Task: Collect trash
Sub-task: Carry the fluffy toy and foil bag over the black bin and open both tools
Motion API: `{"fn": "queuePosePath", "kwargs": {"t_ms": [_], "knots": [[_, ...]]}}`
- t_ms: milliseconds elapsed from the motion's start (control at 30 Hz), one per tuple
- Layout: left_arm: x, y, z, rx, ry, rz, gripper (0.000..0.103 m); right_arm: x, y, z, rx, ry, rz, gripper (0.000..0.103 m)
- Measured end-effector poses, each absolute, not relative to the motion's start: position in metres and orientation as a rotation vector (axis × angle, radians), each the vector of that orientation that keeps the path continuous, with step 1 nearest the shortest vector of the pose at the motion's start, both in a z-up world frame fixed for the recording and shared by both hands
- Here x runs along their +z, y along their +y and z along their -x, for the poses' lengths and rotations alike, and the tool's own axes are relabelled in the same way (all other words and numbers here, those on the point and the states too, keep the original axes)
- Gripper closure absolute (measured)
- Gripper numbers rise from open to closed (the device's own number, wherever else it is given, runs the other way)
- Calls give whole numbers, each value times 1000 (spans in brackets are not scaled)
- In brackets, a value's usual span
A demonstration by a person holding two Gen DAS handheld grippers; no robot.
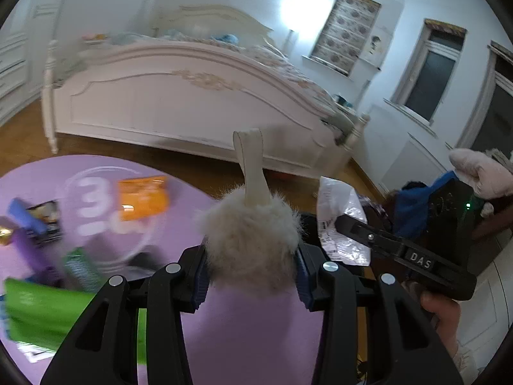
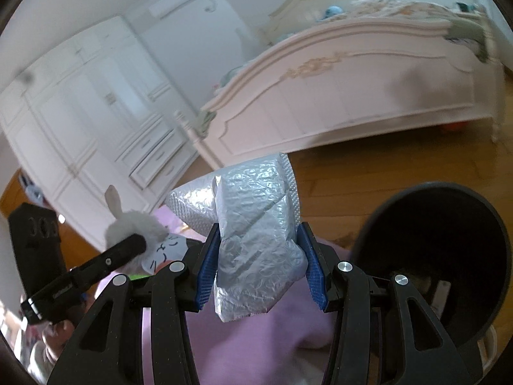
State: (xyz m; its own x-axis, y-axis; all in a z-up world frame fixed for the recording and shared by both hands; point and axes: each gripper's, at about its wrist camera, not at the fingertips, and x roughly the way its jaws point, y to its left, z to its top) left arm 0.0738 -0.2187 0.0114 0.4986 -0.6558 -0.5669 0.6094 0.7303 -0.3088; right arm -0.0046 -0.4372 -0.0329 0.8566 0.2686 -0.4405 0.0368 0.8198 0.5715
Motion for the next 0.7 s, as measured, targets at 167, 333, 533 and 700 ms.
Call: {"fn": "queuePosePath", "kwargs": {"t_ms": [167,333,533,700], "knots": [[0,-264,-71,-848,745,37,60,-56,-473,19,53,536,-661,55],[-11,-307,-67,-907,775,-4,60,-82,-506,32,-20,542,-720,55],[-25,-340,-63,-943,802,-50,60,-112,-538,44,-80,549,-788,55],[-36,-359,-60,-956,824,-84,60,-132,-552,52,-99,556,-823,55]]}}
